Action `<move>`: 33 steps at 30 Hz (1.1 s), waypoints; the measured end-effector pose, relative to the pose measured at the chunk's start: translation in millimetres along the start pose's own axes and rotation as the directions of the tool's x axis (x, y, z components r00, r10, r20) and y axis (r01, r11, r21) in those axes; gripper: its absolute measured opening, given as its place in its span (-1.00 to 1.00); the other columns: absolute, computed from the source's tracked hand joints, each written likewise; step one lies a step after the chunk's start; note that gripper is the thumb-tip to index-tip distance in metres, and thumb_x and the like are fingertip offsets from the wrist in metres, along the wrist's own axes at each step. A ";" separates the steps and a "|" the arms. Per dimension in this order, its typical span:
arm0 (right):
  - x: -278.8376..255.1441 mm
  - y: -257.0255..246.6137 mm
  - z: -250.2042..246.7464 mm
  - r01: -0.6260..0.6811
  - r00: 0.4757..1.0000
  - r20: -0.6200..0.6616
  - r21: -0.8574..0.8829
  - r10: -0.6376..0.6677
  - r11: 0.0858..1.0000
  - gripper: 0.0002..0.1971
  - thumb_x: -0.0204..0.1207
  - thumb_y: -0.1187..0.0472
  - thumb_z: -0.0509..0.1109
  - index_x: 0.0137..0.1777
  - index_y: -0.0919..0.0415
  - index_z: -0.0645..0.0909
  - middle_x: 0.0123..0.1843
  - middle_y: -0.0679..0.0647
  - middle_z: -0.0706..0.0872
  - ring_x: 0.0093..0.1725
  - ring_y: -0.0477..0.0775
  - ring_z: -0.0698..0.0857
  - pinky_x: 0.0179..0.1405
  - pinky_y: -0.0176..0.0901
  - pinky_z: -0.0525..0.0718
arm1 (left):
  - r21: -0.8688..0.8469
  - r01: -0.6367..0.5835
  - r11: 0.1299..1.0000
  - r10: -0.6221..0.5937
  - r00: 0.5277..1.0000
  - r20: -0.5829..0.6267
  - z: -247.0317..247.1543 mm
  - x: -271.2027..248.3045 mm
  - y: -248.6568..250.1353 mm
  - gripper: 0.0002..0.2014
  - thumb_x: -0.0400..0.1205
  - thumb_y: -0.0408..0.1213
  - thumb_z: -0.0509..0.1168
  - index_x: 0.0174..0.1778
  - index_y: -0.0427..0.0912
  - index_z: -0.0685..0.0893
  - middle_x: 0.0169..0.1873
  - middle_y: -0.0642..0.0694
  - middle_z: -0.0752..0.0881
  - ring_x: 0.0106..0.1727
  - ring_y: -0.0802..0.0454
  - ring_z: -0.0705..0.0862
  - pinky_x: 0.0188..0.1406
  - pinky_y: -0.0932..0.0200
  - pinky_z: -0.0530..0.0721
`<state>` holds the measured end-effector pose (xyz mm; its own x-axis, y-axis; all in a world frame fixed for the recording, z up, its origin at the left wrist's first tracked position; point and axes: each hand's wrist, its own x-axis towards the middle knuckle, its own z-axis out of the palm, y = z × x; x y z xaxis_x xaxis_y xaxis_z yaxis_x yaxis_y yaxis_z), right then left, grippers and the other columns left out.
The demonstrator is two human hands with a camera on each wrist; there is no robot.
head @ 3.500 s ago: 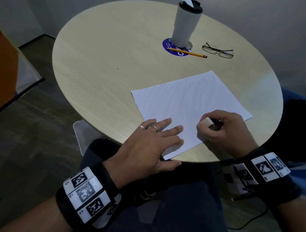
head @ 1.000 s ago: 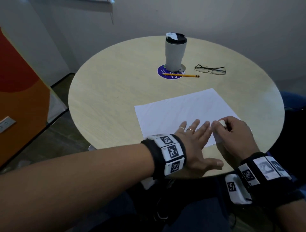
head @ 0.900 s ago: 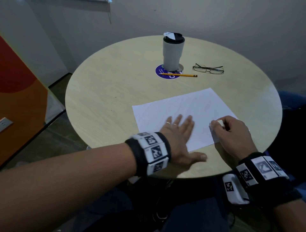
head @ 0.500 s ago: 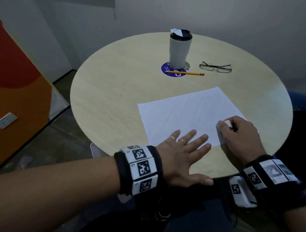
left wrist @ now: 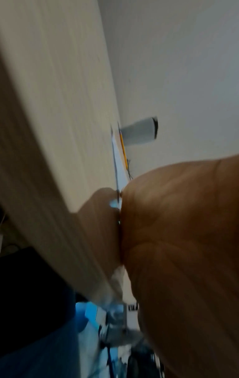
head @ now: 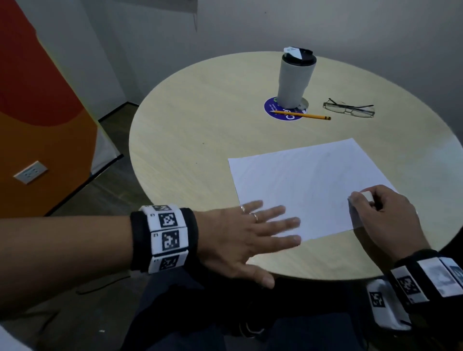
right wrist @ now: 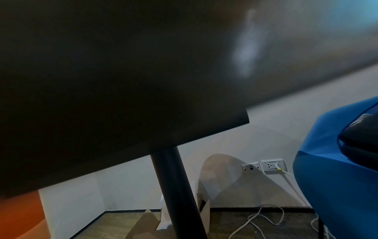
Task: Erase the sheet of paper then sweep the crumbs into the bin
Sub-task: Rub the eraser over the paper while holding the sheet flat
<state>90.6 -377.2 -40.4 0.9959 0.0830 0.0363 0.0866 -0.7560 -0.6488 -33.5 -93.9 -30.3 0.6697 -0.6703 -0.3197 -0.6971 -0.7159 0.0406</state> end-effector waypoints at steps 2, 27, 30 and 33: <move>-0.4 -0.4 0.0 0.001 1.000 -0.001 0.002 -0.001 1.000 -0.79 0.75 0.05 0.40 -0.03 0.18 0.71 -0.13 -0.04 0.76 -0.01 0.24 0.68 0.00 0.03 0.50 | -0.060 0.136 0.989 -0.135 0.991 0.015 0.5 -9.8 -20.6 -0.14 0.73 0.50 -0.24 0.85 0.11 -0.32 0.82 -0.02 -0.37 0.83 -0.14 -0.37 0.81 -0.24 -0.28; -1.4 -4.0 -0.3 0.024 1.000 -0.003 -0.017 -0.024 1.000 -0.78 0.74 0.06 0.39 -0.12 0.11 0.67 -0.16 -0.05 0.77 -0.13 -0.13 0.66 -0.09 -0.02 0.44 | -0.101 0.715 0.692 -0.707 0.699 0.107 -27.2 33.1 -100.5 0.13 0.57 0.66 -0.32 0.85 -0.15 -0.32 0.82 -0.14 -0.40 0.84 -0.31 -0.31 0.78 -0.36 -0.34; -1.8 -4.6 -1.0 0.028 1.000 0.000 -0.020 -0.028 0.999 -0.78 0.75 0.07 0.39 -0.12 0.11 0.67 -0.15 -0.06 0.77 -0.13 -0.12 0.66 -0.08 0.00 0.45 | -0.086 0.445 0.891 -0.440 0.895 0.075 -20.5 27.4 -69.5 0.00 0.63 0.58 -0.36 0.85 -0.02 -0.32 0.82 -0.01 -0.38 0.84 -0.13 -0.33 0.80 -0.27 -0.31; -3.3 -7.2 -1.4 0.024 1.000 0.000 -0.024 -0.024 0.999 -0.78 0.75 0.07 0.39 -0.12 0.12 0.68 -0.15 -0.07 0.77 -0.13 -0.14 0.65 -0.09 0.00 0.44 | -0.114 0.488 0.865 -0.479 0.872 0.104 -8.7 12.5 -72.6 0.00 0.63 0.59 -0.37 0.83 -0.01 -0.38 0.80 0.02 -0.42 0.83 -0.06 -0.39 0.80 -0.19 -0.35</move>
<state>86.7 -373.0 -34.8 0.9935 0.1015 0.0521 0.1116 -0.7693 -0.6291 27.7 -52.0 -29.0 0.8910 -0.2215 -0.3964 -0.2467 -0.9690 -0.0130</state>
